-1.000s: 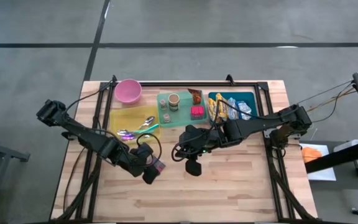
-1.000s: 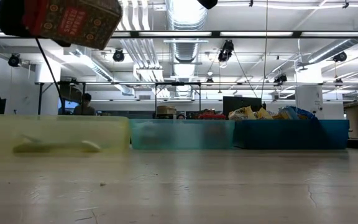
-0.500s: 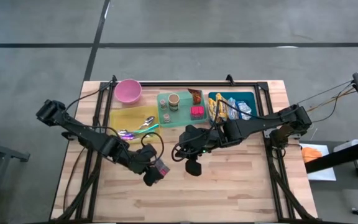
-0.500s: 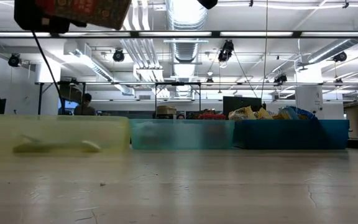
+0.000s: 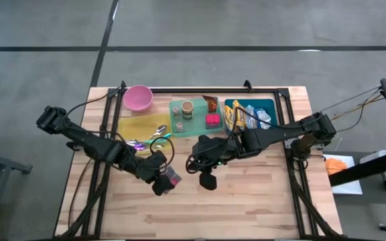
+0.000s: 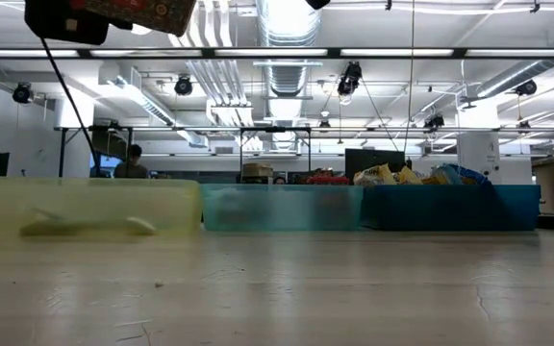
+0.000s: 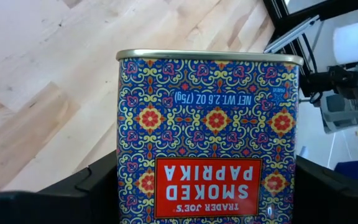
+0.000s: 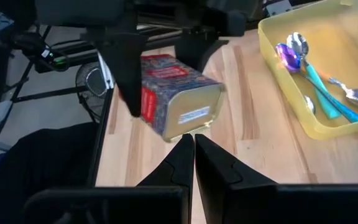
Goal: Pick & Place Food Item
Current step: Put the red seasoning can into the green bin
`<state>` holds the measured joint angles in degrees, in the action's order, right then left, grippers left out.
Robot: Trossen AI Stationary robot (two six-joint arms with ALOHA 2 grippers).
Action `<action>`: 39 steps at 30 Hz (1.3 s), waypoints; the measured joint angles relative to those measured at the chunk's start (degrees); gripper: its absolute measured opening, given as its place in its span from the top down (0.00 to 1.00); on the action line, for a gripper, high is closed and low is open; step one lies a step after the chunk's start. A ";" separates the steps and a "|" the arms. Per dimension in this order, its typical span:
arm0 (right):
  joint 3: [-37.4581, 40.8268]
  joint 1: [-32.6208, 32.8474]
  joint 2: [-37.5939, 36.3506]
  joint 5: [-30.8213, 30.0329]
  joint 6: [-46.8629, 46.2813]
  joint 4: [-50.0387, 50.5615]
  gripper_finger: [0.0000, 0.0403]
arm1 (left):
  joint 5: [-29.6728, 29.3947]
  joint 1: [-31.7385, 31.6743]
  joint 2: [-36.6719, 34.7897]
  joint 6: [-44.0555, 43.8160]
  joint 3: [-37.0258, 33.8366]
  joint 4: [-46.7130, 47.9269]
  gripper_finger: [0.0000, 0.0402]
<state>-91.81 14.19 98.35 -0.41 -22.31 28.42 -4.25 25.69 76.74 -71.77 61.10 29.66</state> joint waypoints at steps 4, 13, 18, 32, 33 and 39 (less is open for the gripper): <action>0.00 0.33 0.02 0.41 -0.14 -0.03 0.97 | 0.75 -0.09 -0.26 0.41 -0.02 0.46 0.22; 0.00 1.34 0.82 0.44 -0.17 -0.17 0.97 | 1.31 -0.35 -0.84 1.17 -0.02 0.78 0.22; 0.04 1.56 1.07 0.42 -0.22 -0.88 0.97 | 1.33 -0.50 -0.84 1.31 -0.02 1.57 0.22; 0.54 3.35 1.37 0.41 -0.36 -1.04 0.97 | 2.71 -0.87 -0.84 1.74 -0.02 2.06 0.22; 0.58 3.47 1.37 0.41 -0.31 -1.00 0.97 | 2.87 -0.90 -0.86 1.81 -0.02 2.06 0.22; 2.00 5.44 1.40 0.44 4.58 -0.99 0.97 | 3.70 -1.34 -0.91 1.96 -0.02 2.06 0.22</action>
<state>-89.81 19.64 99.75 0.03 -17.72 27.43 -0.56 24.35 75.83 -69.81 61.08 31.73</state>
